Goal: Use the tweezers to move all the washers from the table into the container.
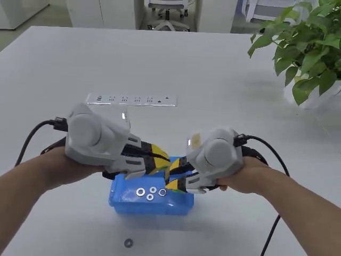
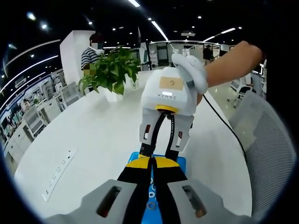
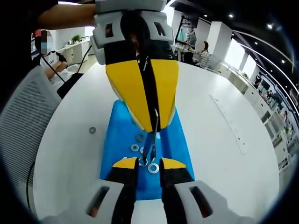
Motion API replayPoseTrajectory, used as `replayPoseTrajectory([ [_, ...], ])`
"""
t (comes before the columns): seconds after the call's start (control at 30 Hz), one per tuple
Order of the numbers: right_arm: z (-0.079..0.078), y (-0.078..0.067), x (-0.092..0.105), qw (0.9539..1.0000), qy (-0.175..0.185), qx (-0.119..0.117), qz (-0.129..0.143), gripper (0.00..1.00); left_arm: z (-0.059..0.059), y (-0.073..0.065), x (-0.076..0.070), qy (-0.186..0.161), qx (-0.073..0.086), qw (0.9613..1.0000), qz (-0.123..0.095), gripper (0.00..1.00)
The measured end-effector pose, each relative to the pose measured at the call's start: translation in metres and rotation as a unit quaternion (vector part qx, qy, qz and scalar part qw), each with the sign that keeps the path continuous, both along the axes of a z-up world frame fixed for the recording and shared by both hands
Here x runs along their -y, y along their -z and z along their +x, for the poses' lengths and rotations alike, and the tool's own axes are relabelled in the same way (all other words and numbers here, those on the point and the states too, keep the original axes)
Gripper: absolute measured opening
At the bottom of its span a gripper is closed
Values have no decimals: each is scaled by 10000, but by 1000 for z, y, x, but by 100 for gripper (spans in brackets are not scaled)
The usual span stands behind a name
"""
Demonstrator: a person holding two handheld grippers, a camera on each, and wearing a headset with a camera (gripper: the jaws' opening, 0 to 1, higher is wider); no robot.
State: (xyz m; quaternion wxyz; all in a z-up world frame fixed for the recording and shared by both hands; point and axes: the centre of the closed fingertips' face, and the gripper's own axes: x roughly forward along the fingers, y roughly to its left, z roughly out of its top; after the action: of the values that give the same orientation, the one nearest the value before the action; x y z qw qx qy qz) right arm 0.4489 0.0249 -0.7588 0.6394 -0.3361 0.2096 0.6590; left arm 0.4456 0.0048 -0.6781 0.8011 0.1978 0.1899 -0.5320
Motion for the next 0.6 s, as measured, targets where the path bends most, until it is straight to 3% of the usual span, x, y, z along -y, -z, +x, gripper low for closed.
replayPoseTrajectory([
  [0.6,-10,-27,14,9989,422,61,169,31,-13,-22,-10,-81,20,10000,-7,5],
])
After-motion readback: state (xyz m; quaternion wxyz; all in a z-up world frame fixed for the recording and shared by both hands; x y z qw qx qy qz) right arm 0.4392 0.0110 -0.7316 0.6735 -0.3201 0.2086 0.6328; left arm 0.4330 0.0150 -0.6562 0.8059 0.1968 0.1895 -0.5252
